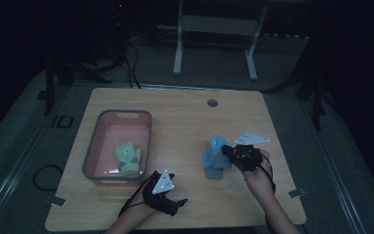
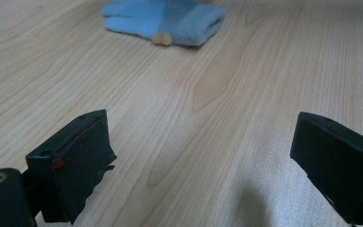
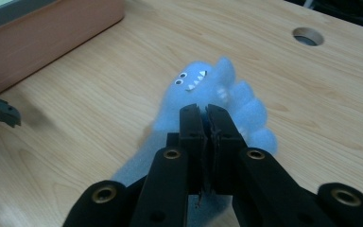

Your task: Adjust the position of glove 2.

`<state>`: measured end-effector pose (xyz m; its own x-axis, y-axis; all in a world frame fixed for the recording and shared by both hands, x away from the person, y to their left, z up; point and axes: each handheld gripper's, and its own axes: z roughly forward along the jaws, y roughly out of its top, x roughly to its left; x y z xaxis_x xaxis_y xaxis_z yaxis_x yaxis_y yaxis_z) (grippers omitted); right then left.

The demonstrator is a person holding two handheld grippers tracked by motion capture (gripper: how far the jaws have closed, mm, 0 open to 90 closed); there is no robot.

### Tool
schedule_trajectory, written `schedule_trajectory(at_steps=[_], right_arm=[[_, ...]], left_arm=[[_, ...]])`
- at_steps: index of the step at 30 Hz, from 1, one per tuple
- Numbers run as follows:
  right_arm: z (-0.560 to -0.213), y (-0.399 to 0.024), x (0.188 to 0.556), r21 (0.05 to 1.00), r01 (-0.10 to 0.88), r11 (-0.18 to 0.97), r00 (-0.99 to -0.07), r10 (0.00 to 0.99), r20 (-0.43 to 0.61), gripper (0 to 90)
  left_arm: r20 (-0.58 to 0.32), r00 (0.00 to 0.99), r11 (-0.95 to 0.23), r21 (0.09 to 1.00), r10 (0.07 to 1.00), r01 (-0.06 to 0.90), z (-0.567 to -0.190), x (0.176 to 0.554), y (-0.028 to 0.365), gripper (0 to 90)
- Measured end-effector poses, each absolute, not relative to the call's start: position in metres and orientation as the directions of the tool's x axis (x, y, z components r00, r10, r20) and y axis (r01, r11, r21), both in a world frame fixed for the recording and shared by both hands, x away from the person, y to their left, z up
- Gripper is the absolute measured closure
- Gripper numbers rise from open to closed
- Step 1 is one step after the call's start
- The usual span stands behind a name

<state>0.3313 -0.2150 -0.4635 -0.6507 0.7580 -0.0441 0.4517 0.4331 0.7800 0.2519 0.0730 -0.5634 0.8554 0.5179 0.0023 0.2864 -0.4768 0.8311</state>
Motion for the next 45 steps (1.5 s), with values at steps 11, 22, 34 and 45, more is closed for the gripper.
schedule_trajectory(at_steps=[11, 22, 34, 45], right_arm=[[-0.485, -0.201, 0.335, 0.737, 0.466, 0.489, -0.691, 0.721, -0.041, 86.0], [-0.51, -0.197, 0.344, 0.692, 0.508, 0.513, -0.693, 0.72, -0.025, 85.4], [-0.537, -0.199, 0.349, 0.648, 0.548, 0.529, -0.695, 0.719, 0.001, 80.5], [-0.523, -0.207, 0.346, 0.687, 0.522, 0.506, -0.71, 0.703, 0.021, 31.0]], left_arm=[[0.002, 0.856, -0.478, 0.831, 0.517, 0.286, -0.564, 0.252, 0.073, 6.3], [-0.001, 0.856, -0.476, 0.83, 0.517, 0.289, -0.564, 0.252, 0.072, 6.3], [-0.008, 0.856, -0.474, 0.83, 0.517, 0.294, -0.565, 0.253, 0.073, 6.3], [0.027, 0.834, -0.449, 0.852, 0.551, 0.27, -0.559, 0.251, 0.071, 7.5]])
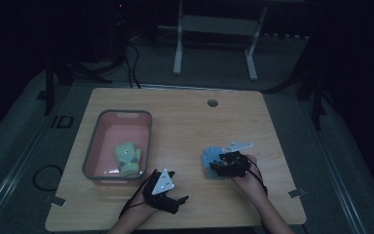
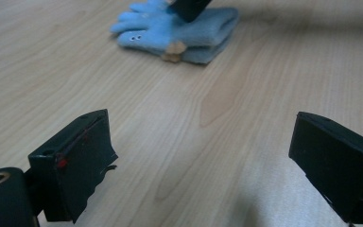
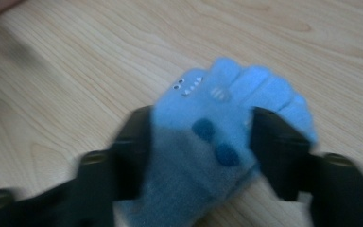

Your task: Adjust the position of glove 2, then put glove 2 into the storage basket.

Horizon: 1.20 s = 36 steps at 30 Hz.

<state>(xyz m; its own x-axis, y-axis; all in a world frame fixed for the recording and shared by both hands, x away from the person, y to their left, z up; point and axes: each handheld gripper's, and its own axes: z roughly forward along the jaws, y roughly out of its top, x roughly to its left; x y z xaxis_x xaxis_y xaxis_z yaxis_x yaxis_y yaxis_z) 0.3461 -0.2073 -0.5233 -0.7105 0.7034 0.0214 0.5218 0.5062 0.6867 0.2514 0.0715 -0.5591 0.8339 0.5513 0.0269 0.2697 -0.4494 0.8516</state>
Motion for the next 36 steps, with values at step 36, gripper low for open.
schedule_trajectory(at_steps=[36], right_arm=[[-0.496, -0.25, 0.366, 0.744, 0.531, 0.406, -0.718, 0.682, 0.14, 31.7]], left_arm=[[0.101, 0.93, -0.59, 0.795, 0.355, 0.139, -0.536, 0.297, 0.001, 12.9]])
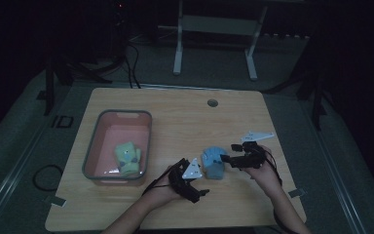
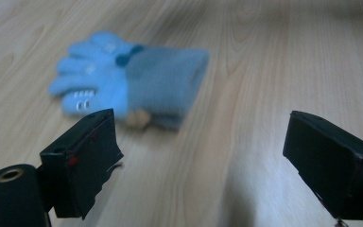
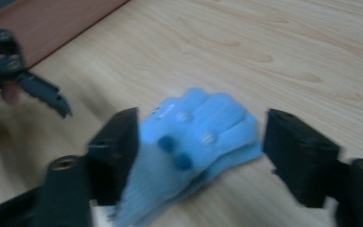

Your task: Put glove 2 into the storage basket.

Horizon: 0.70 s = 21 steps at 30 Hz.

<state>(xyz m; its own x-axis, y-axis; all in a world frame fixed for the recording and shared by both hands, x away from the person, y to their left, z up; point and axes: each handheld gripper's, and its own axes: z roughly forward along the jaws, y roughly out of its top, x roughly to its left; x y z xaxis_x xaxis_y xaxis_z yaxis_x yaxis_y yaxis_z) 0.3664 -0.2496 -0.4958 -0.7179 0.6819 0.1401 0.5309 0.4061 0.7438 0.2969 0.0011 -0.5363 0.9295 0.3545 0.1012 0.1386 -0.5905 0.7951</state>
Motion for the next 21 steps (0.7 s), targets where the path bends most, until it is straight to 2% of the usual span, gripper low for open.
schedule_trajectory(at_steps=[1, 4, 7, 11, 15, 21], right_arm=[[-0.497, -0.249, 0.37, 0.74, 0.536, 0.406, -0.715, 0.684, 0.143, 35.7], [-0.502, -0.244, 0.379, 0.727, 0.547, 0.415, -0.706, 0.695, 0.135, 38.4], [-0.507, -0.241, 0.385, 0.722, 0.551, 0.418, -0.698, 0.705, 0.124, 38.4], [-0.519, -0.237, 0.395, 0.705, 0.574, 0.417, -0.677, 0.726, 0.121, 33.3], [-0.531, -0.236, 0.399, 0.684, 0.594, 0.423, -0.67, 0.731, 0.13, 32.5], [-0.545, -0.234, 0.398, 0.664, 0.609, 0.435, -0.665, 0.736, 0.128, 31.9]], left_arm=[[0.106, 0.93, -0.585, 0.8, 0.352, 0.131, -0.535, 0.299, -0.002, 14.6], [0.145, 0.934, -0.606, 0.791, 0.326, 0.089, -0.534, 0.303, -0.012, 15.2], [0.148, 0.935, -0.611, 0.787, 0.321, 0.085, -0.534, 0.305, -0.016, 15.4], [0.18, 0.944, -0.64, 0.767, 0.277, 0.042, -0.539, 0.314, -0.028, 24.7], [0.188, 0.948, -0.648, 0.762, 0.258, 0.025, -0.543, 0.318, -0.033, 31.8], [0.216, 0.949, -0.669, 0.743, 0.231, -0.006, -0.55, 0.319, -0.04, 37.4]])
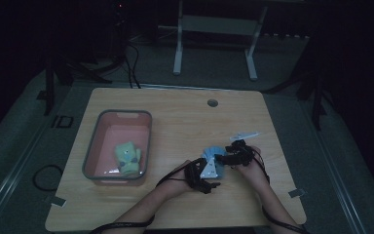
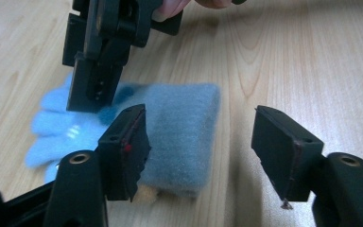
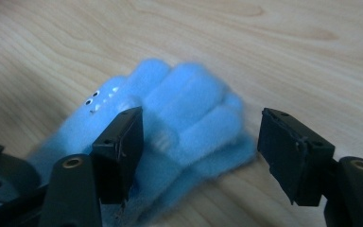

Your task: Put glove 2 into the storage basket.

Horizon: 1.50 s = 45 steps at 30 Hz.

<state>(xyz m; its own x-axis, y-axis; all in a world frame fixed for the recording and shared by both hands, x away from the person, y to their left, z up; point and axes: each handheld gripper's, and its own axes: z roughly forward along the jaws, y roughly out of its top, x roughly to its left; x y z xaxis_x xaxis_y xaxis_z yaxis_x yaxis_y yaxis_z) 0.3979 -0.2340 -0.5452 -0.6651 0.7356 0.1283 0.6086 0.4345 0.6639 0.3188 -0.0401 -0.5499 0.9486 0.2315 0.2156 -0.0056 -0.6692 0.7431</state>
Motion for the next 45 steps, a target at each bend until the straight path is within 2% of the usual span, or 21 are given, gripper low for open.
schedule_trajectory(at_steps=[6, 9, 13, 15, 19, 24, 28, 32, 45], right_arm=[[-0.55, -0.233, 0.394, 0.667, 0.601, 0.441, -0.668, 0.735, 0.115, 34.3], [-0.549, -0.231, 0.393, 0.667, 0.595, 0.448, -0.676, 0.728, 0.114, 42.8], [-0.549, -0.229, 0.391, 0.667, 0.587, 0.459, -0.7, 0.702, 0.133, 60.5], [-0.55, -0.228, 0.391, 0.669, 0.585, 0.459, -0.706, 0.695, 0.14, 64.2], [-0.55, -0.226, 0.392, 0.66, 0.598, 0.455, -0.712, 0.679, 0.177, 71.2], [-0.548, -0.221, 0.393, 0.641, 0.609, 0.468, -0.718, 0.669, 0.193, 75.5], [-0.546, -0.223, 0.396, 0.628, 0.629, 0.457, -0.713, 0.661, 0.233, 77.4], [-0.539, -0.222, 0.395, 0.632, 0.625, 0.459, -0.721, 0.65, 0.241, 77.8], [-0.515, -0.209, 0.391, 0.664, 0.596, 0.451, -0.748, 0.611, 0.257, 77.9]], left_arm=[[0.236, 0.945, -0.692, 0.722, 0.227, -0.014, -0.553, 0.321, -0.043, 42.2], [0.246, 0.943, -0.697, 0.717, 0.225, -0.021, -0.556, 0.321, -0.044, 43.6], [0.266, 0.937, -0.709, 0.704, 0.226, -0.029, -0.558, 0.321, -0.046, 45.7], [0.273, 0.936, -0.708, 0.705, 0.22, -0.039, -0.559, 0.32, -0.046, 45.8], [0.294, 0.931, -0.72, 0.692, 0.218, -0.05, -0.559, 0.32, -0.047, 56.3], [0.288, 0.928, -0.72, 0.694, 0.236, -0.032, -0.554, 0.321, -0.046, 70.3], [0.273, 0.933, -0.724, 0.69, 0.234, -0.02, -0.549, 0.321, -0.045, 74.1], [0.238, 0.944, -0.735, 0.678, 0.228, 0.007, -0.543, 0.321, -0.044, 74.5], [0.228, 0.945, -0.736, 0.677, 0.236, 0.021, -0.51, 0.318, -0.021, 74.8]])
